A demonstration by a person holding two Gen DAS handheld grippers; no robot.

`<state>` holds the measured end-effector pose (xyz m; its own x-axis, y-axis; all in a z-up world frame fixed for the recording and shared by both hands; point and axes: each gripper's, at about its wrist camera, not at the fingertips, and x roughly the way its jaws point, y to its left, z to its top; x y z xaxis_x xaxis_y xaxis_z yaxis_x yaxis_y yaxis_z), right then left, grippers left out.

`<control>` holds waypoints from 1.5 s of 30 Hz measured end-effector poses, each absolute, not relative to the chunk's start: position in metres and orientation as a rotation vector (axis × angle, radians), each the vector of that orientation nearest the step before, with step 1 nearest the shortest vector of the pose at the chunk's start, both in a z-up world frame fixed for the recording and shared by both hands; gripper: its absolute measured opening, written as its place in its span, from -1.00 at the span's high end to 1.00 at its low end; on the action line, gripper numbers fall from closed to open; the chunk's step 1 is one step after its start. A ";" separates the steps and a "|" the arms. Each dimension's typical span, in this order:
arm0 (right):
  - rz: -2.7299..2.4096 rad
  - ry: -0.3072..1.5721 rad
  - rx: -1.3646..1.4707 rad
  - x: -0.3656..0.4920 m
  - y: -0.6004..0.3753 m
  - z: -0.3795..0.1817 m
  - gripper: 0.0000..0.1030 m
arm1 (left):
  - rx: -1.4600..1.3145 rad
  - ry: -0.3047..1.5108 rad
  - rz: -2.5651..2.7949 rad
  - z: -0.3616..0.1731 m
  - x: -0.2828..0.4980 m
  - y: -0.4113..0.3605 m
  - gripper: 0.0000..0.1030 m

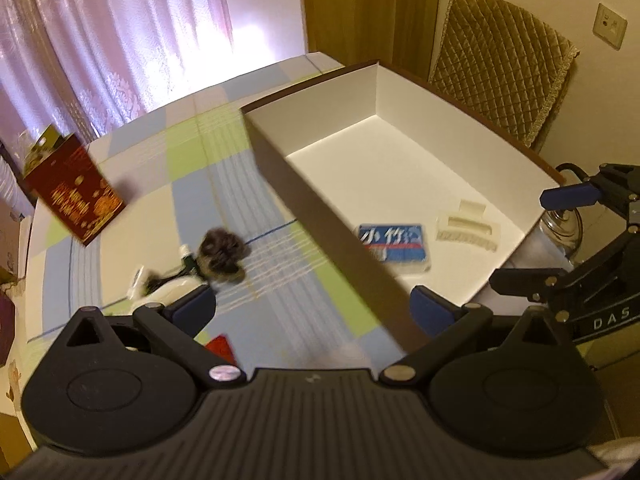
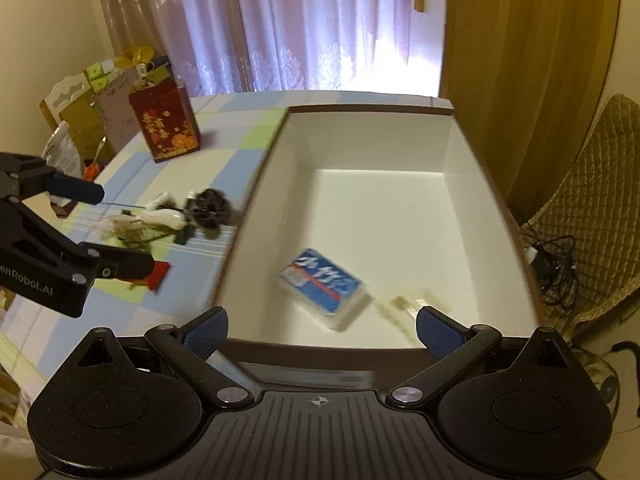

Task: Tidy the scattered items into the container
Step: 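Move both tools back over the remaining items on the table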

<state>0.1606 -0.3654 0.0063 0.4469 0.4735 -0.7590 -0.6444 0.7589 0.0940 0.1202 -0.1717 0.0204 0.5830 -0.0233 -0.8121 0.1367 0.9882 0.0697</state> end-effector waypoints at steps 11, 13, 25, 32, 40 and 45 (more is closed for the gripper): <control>0.733 0.868 -0.194 0.113 -0.303 0.005 -1.00 | 0.104 0.983 -0.086 0.014 0.069 -0.101 -0.98; 0.739 0.869 -0.190 0.107 -0.295 0.003 -1.00 | 0.100 0.988 -0.084 0.012 0.062 -0.091 -0.98; 0.770 0.883 -0.171 0.088 -0.255 -0.007 -1.00 | 0.068 1.016 -0.033 0.004 0.042 -0.042 -0.98; 0.783 0.916 -0.163 0.088 -0.230 -0.025 -1.00 | 0.043 1.040 0.008 -0.007 0.039 -0.017 -0.98; 0.756 0.978 -0.170 0.096 -0.196 -0.061 -1.00 | 0.007 1.092 0.095 -0.030 0.040 0.018 -0.98; 0.748 0.996 -0.166 0.102 -0.179 -0.077 -1.00 | 0.000 1.117 0.128 -0.042 0.044 0.035 -0.98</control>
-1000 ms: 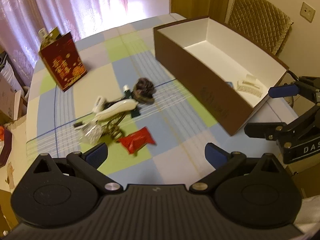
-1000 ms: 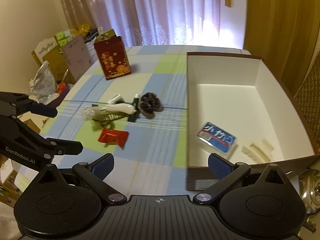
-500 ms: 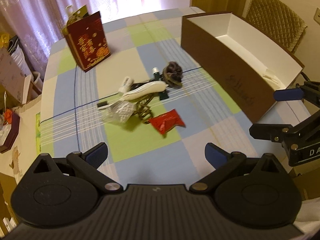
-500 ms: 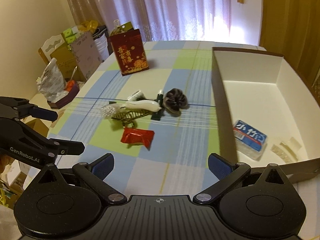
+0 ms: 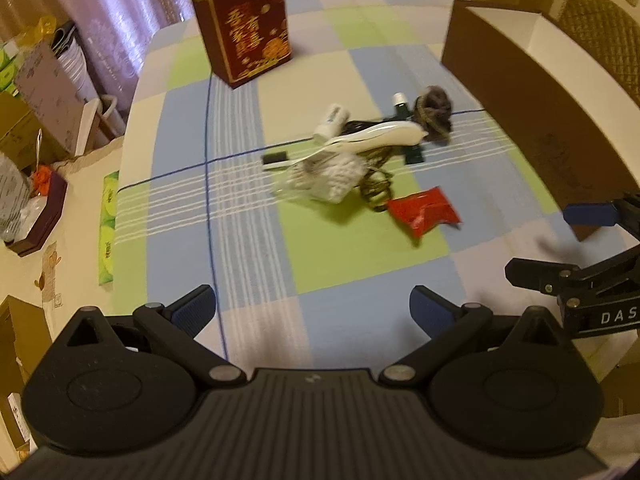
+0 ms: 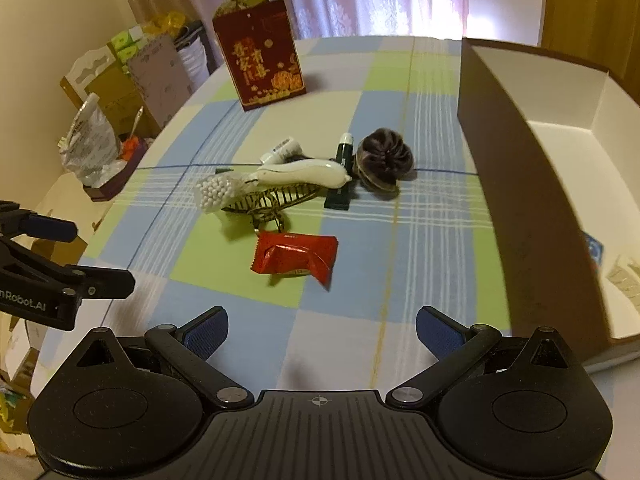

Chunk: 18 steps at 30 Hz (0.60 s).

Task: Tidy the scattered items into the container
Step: 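Move both tools back over the remaining items on the table, then grasp the red candy packet with the right tool while the left tool grasps the cotton swab bag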

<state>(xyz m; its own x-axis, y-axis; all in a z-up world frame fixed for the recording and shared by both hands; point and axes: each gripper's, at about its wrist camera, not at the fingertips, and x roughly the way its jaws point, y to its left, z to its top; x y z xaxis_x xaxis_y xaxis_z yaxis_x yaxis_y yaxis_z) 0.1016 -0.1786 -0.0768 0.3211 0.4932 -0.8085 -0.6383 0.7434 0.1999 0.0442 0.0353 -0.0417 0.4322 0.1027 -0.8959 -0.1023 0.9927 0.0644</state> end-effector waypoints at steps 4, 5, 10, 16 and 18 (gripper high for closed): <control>0.742 1.001 -0.150 0.107 -0.167 -0.086 -1.00 | -0.011 1.135 0.144 -0.052 0.050 0.046 -0.98; 0.737 1.001 -0.151 0.108 -0.164 -0.088 -1.00 | -0.015 1.141 0.151 -0.055 0.052 0.049 -0.98; 0.727 0.994 -0.153 0.115 -0.152 -0.094 -1.00 | -0.030 1.168 0.167 -0.067 0.059 0.062 -0.98; 0.739 0.992 -0.163 0.121 -0.139 -0.099 -1.00 | -0.037 1.191 0.177 -0.077 0.067 0.073 -0.98; 0.738 0.981 -0.161 0.123 -0.136 -0.101 -0.95 | -0.036 1.196 0.177 -0.079 0.070 0.076 -0.98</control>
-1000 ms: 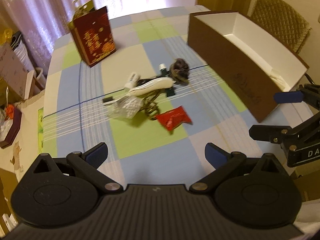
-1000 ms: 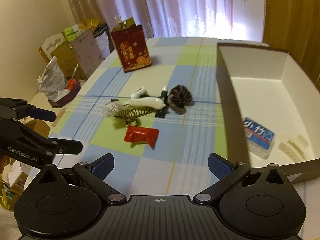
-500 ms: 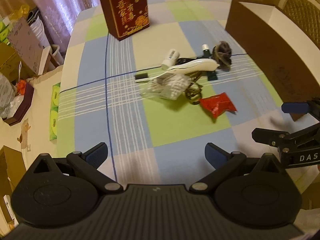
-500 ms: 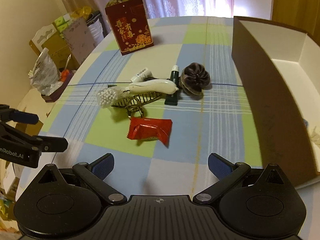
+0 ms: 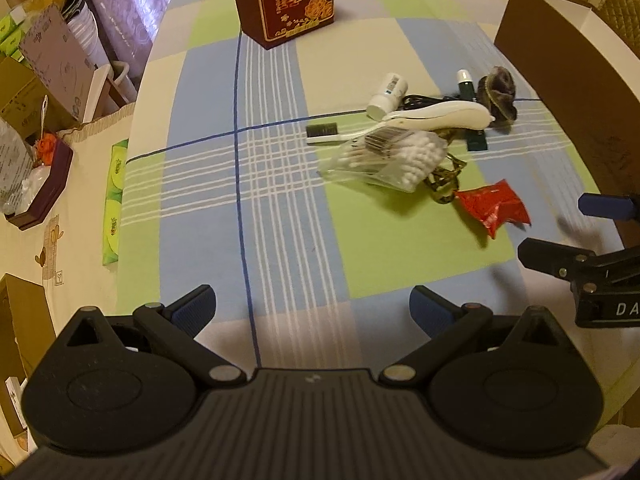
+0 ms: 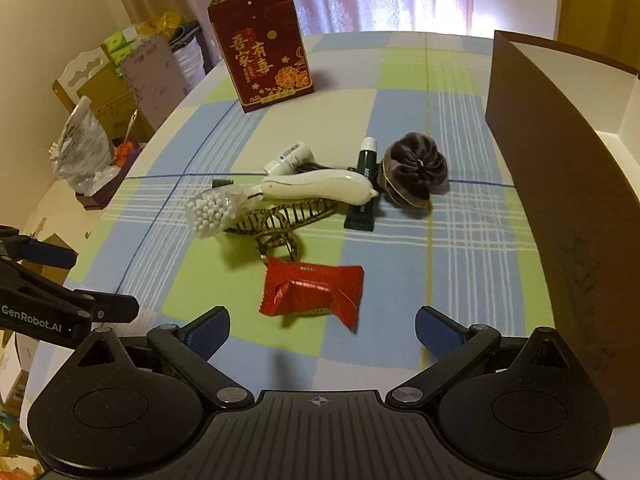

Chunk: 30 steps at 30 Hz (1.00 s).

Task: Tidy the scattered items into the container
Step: 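Grasp the red candy packet with the right tool while the left tool grasps the cotton swab bag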

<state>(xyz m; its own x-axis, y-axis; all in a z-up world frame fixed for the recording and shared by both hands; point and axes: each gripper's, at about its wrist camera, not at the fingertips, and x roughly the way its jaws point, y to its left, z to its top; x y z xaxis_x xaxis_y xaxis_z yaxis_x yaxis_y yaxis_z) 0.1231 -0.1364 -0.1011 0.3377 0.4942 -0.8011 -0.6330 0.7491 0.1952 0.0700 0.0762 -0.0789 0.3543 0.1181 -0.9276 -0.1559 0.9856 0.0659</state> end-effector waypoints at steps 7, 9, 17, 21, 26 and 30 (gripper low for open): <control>0.741 0.989 -0.151 0.135 -0.125 -0.110 -0.52 | -0.038 1.207 0.183 -0.085 0.078 0.085 -0.98; 0.742 0.991 -0.150 0.137 -0.122 -0.112 -0.46 | -0.040 1.209 0.184 -0.085 0.080 0.087 -0.98; 0.764 0.993 -0.194 0.141 -0.113 -0.125 -0.01 | -0.047 1.199 0.173 -0.081 0.084 0.090 -0.98; 0.759 0.988 -0.245 0.140 -0.116 -0.124 0.02 | -0.065 1.180 0.152 -0.076 0.086 0.087 -0.97; 0.707 0.997 -0.232 0.143 -0.135 -0.123 0.02 | -0.124 1.116 0.128 -0.066 0.092 0.083 -0.93; 0.673 1.000 -0.210 0.145 -0.153 -0.122 0.02 | -0.186 1.063 0.103 -0.059 0.109 0.080 -0.88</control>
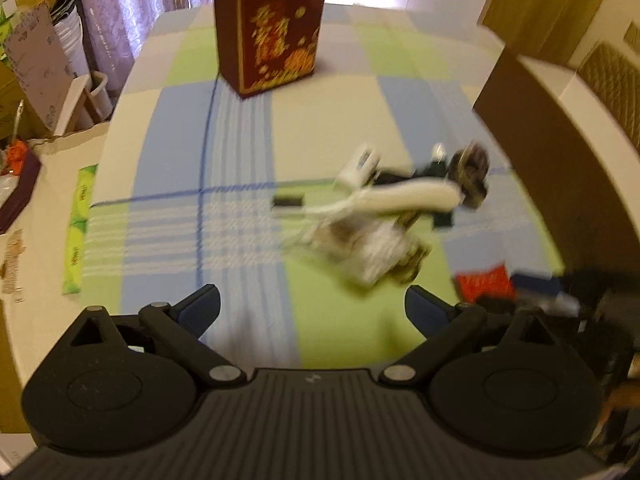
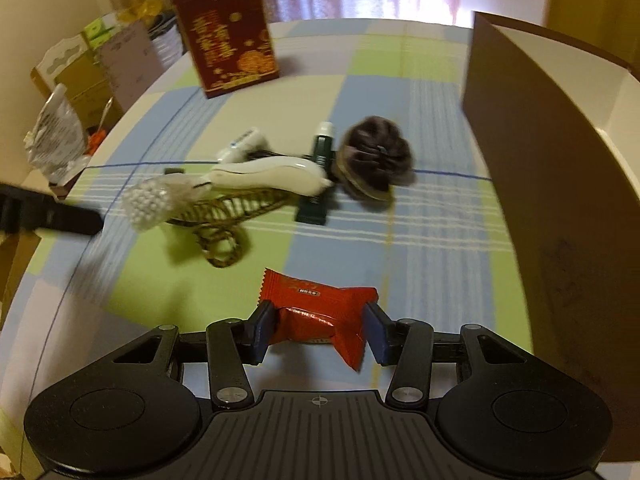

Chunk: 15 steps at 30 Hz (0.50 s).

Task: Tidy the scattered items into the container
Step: 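Grasp the red candy packet with the right tool while the left tool grasps the cotton swab bag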

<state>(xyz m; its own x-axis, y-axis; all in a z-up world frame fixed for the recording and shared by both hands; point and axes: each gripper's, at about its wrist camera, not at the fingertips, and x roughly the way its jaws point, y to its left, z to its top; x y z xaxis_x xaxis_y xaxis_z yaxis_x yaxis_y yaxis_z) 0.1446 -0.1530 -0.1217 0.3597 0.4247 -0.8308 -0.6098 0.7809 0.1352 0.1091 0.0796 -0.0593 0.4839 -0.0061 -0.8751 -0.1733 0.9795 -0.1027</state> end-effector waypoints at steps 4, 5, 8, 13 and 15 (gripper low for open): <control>0.652 1.005 -0.177 0.146 -0.163 -0.121 0.02 | -0.226 1.014 0.090 -0.056 0.135 0.075 -0.87; 0.648 1.006 -0.171 0.146 -0.164 -0.121 0.02 | -0.230 1.013 0.092 -0.058 0.141 0.074 -0.85; 0.645 1.004 -0.169 0.146 -0.165 -0.121 0.02 | -0.249 1.034 0.090 -0.071 0.161 0.074 -0.64; 0.645 1.007 -0.155 0.147 -0.168 -0.123 0.02 | -0.264 1.092 0.105 -0.093 0.163 0.081 -0.11; 0.649 1.006 -0.153 0.147 -0.169 -0.123 0.02 | -0.288 1.097 0.106 -0.096 0.154 0.089 0.29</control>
<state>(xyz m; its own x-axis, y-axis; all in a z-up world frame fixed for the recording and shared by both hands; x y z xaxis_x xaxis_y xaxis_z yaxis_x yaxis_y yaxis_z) 0.1469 -0.1688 -0.1233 0.3661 0.4341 -0.8231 -0.5705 0.8035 0.1700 0.1544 0.0891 -0.0960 0.4558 -0.0567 -0.8883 -0.2261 0.9579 -0.1772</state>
